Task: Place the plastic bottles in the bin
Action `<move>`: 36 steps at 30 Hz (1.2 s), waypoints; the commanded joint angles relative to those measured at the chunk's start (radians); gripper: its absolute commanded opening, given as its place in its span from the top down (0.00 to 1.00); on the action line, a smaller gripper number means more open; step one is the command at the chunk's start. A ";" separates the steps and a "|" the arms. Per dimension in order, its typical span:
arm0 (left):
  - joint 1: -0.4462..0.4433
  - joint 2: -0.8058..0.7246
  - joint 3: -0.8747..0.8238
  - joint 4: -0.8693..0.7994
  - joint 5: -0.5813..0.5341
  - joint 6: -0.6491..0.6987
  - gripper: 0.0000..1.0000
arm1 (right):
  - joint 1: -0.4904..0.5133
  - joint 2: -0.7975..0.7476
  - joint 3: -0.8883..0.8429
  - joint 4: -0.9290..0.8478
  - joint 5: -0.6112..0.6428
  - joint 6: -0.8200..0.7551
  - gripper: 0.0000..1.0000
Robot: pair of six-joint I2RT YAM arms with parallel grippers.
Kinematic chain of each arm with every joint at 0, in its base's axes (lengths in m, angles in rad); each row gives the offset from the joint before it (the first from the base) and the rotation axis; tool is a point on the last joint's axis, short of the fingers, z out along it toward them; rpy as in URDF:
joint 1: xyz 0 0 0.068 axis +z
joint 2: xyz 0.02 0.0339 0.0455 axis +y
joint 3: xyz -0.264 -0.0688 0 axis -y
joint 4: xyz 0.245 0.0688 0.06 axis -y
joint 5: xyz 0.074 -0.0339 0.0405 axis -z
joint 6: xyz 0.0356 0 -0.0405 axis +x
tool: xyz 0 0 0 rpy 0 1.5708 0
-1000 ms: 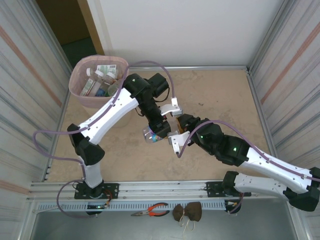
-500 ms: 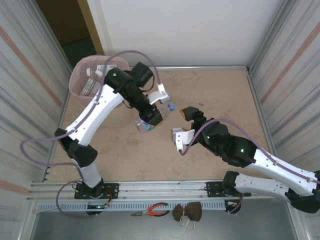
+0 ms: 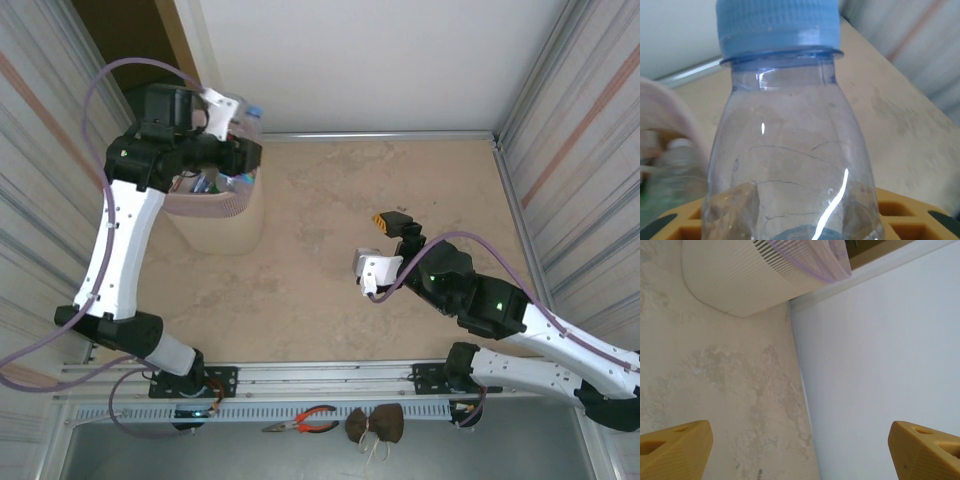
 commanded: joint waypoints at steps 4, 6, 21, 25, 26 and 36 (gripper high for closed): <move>0.098 0.023 -0.090 0.335 -0.055 -0.163 0.54 | 0.016 0.019 0.035 0.009 -0.014 0.064 0.10; 0.102 0.064 -0.068 0.346 -0.079 -0.166 0.54 | 0.018 0.024 0.035 0.012 -0.009 0.072 0.10; 0.105 0.184 -0.124 0.273 -0.121 -0.220 0.51 | 0.029 0.033 0.016 0.007 0.001 0.110 0.09; 0.105 0.150 -0.190 0.270 -0.152 -0.241 0.48 | 0.030 0.035 0.012 0.007 0.003 0.110 0.09; 0.106 0.141 -0.199 0.268 -0.152 -0.243 0.47 | 0.030 0.036 0.013 0.007 0.004 0.109 0.09; 0.106 0.044 -0.169 0.258 -0.198 -0.252 0.27 | 0.029 0.039 0.022 0.009 0.005 0.097 0.08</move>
